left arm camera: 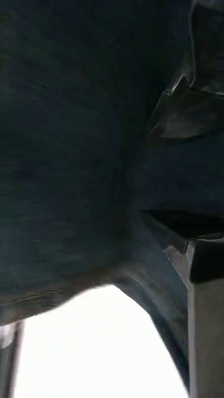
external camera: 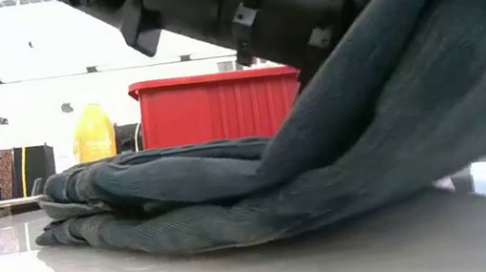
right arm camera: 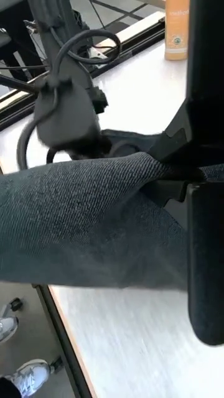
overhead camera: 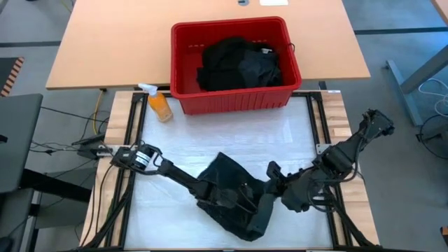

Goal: Fold Laundry from Bin
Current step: Fold the dark blue pants

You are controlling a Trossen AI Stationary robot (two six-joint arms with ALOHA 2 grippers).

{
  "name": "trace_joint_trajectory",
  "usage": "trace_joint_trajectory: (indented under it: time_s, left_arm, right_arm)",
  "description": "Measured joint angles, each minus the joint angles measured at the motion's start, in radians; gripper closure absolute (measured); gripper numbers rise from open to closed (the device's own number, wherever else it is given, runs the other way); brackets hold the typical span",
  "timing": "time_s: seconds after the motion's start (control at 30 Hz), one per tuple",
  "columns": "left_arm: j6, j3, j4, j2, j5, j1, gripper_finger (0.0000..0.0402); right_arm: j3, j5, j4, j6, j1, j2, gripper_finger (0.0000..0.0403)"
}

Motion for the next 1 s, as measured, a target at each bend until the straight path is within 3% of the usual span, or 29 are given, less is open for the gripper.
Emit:
trace_joint_trajectory:
  time_s: [0.1,0.2,0.4,0.57,0.67,0.77,0.9,1.0]
  left_arm:
    - [0.027,0.013,-0.162,-0.042,-0.058,-0.008,0.0237]
    - [0.085,0.013,-0.274,-0.121,-0.184,-0.026,0.0237]
    - [0.153,-0.022,-0.596,-0.306,-0.573,-0.096,0.0237]
    - [-0.19,-0.141,-1.003,-0.494,-0.795,-0.125,0.0237]
    - [-0.495,-0.3,-1.168,-0.599,-0.798,-0.141,0.0237]
    - [-0.678,-0.502,-1.059,-0.677,-0.715,-0.156,0.0237]
    - [-0.571,-0.772,-0.484,-0.673,-0.6,-0.196,0.0237]
    - [-0.481,-0.908,-0.069,-0.622,-0.563,-0.214,0.0237]
  right_arm:
    - [0.0,-0.039,0.01,-0.004,-0.031,0.0,0.0367]
    - [0.0,-0.058,0.013,-0.028,-0.054,0.0,0.0367]
    - [0.0,-0.074,0.015,-0.055,-0.096,0.0,0.0367]
    - [0.0,-0.116,0.02,-0.095,-0.119,0.0,0.0367]
    - [0.0,-0.117,0.025,-0.104,-0.121,0.0,0.0367]
    - [0.0,-0.117,0.026,-0.104,-0.12,0.0,0.0367]
    - [0.0,-0.117,0.026,-0.104,-0.12,0.0,0.0367]
    - [0.0,-0.117,0.03,-0.104,-0.128,0.0,0.0367]
